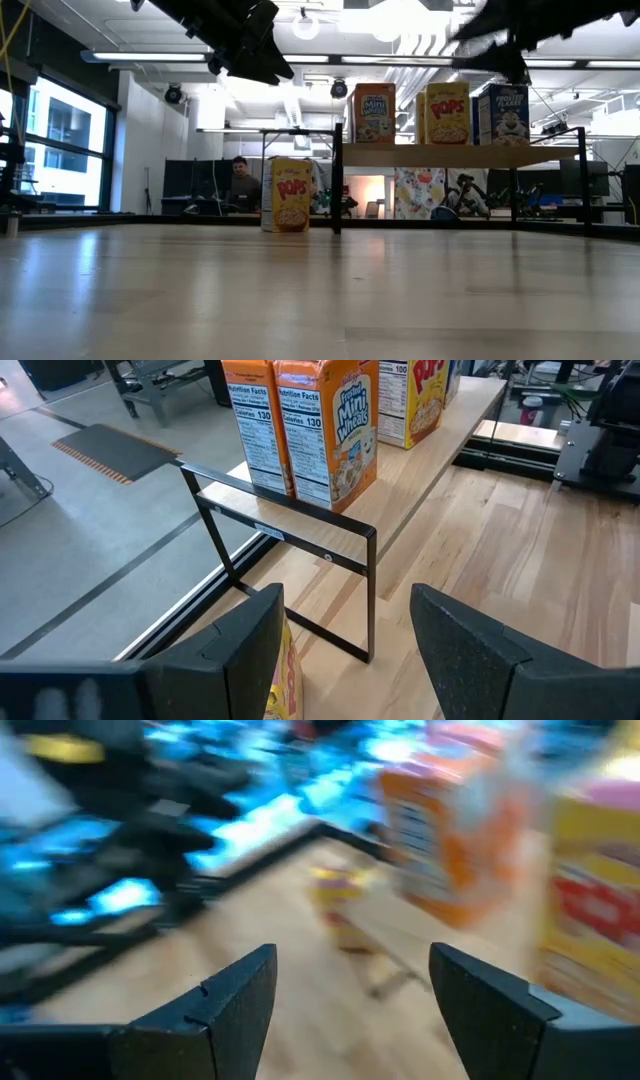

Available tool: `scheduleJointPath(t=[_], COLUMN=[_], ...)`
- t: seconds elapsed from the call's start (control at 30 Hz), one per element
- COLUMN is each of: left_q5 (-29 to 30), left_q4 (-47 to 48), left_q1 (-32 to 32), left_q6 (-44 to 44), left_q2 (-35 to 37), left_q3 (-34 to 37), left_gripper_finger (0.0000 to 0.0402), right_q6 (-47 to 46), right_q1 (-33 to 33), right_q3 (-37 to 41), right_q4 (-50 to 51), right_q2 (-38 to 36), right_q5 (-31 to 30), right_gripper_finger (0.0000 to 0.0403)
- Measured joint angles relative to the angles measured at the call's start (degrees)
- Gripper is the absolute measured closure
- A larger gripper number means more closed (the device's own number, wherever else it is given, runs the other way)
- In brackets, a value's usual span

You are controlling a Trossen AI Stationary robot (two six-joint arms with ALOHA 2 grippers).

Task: Stack cereal on shelf
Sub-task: Put the orange cereal box on the shelf aligned with the other orange cereal boxes

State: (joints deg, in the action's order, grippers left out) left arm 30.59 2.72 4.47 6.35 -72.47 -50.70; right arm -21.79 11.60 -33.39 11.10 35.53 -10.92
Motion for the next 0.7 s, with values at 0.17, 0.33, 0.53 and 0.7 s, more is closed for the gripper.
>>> scheduleJointPath(t=[0.17, 0.33, 0.53, 0.7], left_q5=[0.0, 0.0, 0.0, 0.0], left_q4=[0.0, 0.0, 0.0, 0.0], left_q1=[0.0, 0.0, 0.0, 0.0], left_q6=[0.0, 0.0, 0.0, 0.0], left_q2=[0.0, 0.0, 0.0, 0.0], left_q3=[0.0, 0.0, 0.0, 0.0], left_gripper_finger=[0.0193, 0.0193, 0.0193, 0.0193], right_q6=[3.0, 3.9, 3.9, 6.2], right_q1=[0.0, 0.0, 0.0, 0.0], right_q3=[0.0, 0.0, 0.0, -5.6], right_q4=[-9.6, -19.2, -30.9, -28.8], right_q2=[-2.6, -4.6, -5.2, -4.7], right_q5=[17.4, 31.9, 40.6, 45.8], right_gripper_finger=[0.0148, 0.0148, 0.0148, 0.0148])
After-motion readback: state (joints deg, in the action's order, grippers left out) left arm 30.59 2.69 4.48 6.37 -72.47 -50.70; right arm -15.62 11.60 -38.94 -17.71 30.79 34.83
